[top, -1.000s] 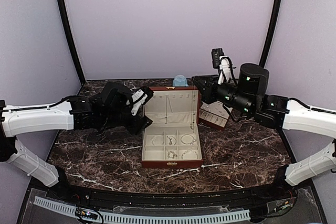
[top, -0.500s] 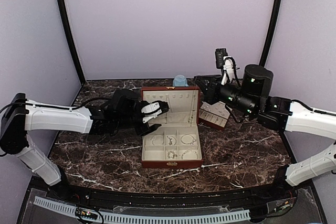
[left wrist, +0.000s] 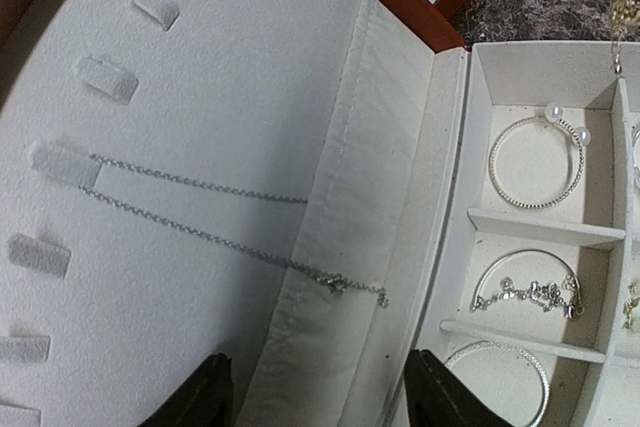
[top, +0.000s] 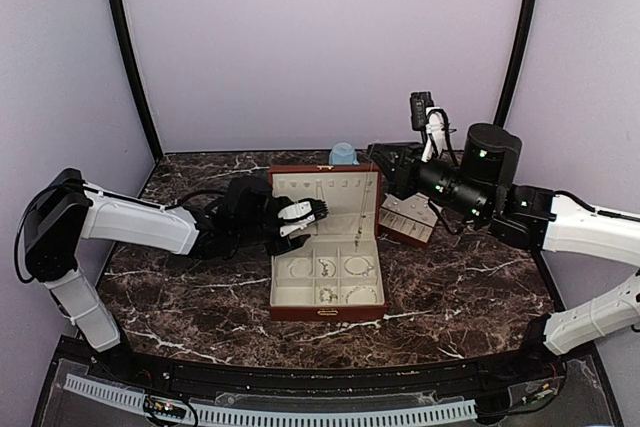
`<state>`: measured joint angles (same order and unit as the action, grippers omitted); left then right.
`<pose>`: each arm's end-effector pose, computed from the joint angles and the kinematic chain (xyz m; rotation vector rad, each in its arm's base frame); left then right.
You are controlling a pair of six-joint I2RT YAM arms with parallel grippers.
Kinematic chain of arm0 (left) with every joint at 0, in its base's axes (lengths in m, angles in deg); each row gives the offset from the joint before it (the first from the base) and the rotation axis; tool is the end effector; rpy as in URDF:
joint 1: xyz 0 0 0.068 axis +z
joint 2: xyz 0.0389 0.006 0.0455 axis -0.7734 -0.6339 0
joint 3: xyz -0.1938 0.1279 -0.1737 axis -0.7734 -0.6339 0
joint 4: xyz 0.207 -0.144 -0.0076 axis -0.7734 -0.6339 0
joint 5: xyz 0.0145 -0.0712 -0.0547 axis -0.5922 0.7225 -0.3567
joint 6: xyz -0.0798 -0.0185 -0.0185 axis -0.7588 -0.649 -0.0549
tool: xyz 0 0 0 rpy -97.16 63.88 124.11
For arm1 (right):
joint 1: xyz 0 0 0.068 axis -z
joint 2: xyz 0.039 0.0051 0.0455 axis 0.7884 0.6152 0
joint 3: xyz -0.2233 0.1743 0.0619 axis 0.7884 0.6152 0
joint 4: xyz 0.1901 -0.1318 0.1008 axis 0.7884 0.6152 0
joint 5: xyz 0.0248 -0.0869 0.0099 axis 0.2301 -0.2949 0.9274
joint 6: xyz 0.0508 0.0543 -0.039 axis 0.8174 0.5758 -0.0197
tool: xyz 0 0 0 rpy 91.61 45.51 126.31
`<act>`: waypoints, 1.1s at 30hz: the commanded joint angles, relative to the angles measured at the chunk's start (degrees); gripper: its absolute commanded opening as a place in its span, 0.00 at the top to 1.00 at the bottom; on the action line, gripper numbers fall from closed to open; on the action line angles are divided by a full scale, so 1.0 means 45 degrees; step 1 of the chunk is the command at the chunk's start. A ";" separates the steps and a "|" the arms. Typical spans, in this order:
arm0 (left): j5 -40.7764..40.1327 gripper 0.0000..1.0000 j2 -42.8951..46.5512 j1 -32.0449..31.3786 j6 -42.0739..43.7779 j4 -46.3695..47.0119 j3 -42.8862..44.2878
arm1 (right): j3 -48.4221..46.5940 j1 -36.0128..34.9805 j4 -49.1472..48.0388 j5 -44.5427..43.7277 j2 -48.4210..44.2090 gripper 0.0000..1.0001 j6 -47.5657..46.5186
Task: Organize the mixed jewelry
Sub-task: Pick up the compartment pouch from the jewelry box.
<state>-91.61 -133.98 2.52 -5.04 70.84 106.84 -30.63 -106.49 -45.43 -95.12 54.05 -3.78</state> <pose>0.2680 -0.2896 0.2131 1.3345 1.5063 -0.0243 0.1819 0.2366 0.3771 -0.3907 1.5939 0.8834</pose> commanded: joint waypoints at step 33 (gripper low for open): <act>0.0557 0.40 0.0150 0.0170 -0.0005 0.2324 -0.0752 | -0.0079 0.0063 -0.0909 0.0676 0.0320 1.00 0.0430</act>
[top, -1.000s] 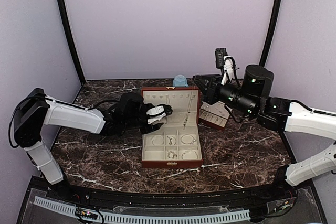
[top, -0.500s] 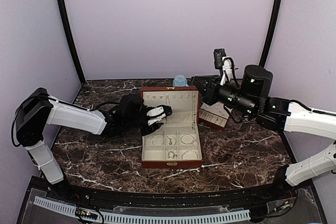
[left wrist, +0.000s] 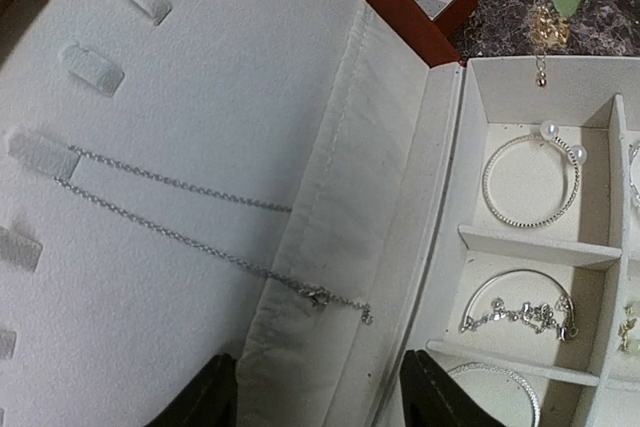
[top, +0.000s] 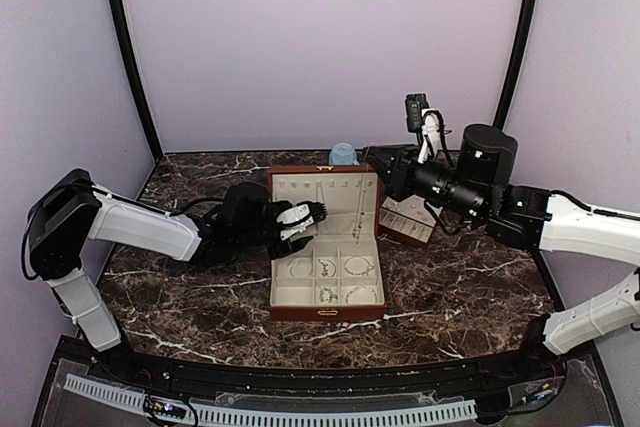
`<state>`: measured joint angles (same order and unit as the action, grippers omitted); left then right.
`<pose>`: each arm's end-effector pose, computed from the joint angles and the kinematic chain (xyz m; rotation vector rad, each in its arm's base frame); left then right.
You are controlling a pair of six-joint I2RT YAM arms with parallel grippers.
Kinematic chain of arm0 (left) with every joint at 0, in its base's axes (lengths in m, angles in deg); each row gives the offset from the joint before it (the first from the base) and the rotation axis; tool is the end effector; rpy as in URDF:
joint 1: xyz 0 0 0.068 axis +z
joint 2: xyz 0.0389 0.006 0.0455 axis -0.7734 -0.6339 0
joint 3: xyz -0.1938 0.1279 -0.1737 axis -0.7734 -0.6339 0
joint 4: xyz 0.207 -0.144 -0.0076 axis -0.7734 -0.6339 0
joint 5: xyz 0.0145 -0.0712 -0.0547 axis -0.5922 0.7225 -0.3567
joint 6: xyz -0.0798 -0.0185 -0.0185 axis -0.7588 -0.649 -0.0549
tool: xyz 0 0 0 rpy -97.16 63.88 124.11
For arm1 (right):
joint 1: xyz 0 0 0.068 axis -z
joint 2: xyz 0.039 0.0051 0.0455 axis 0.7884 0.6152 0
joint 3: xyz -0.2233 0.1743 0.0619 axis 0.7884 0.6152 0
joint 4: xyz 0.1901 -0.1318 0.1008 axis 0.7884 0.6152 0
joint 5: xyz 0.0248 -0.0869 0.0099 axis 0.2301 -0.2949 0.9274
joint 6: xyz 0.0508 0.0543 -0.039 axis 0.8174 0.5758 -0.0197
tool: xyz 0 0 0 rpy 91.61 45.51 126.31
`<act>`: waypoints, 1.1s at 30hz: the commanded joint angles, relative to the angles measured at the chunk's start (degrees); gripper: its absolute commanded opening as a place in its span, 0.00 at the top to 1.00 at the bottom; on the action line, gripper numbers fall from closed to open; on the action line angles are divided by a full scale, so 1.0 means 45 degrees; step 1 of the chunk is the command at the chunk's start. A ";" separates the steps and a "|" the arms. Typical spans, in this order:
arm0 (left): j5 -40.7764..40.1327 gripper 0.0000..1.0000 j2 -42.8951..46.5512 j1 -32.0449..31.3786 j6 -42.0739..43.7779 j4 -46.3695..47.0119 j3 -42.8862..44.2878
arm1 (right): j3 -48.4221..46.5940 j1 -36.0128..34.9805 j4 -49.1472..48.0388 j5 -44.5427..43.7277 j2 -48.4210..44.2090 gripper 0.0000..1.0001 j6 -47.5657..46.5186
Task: Organize the mixed jewelry
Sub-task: Pick up the compartment pouch from the jewelry box.
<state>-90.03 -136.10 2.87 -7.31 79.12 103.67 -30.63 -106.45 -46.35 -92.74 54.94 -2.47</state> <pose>0.2695 -0.2907 0.1997 1.2785 1.4883 -0.0791 0.1822 0.2419 0.3751 -0.4069 1.5980 0.9320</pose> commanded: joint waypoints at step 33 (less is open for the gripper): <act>-0.0461 0.50 -0.1008 0.0053 0.0236 0.0146 -0.0285 | 0.0123 0.0059 -0.0873 0.0252 -0.0029 1.00 0.0335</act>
<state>-90.69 -139.16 2.76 -4.88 81.22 103.99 -30.63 -106.45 -47.18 -92.30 55.38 -1.51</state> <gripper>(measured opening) 0.498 0.006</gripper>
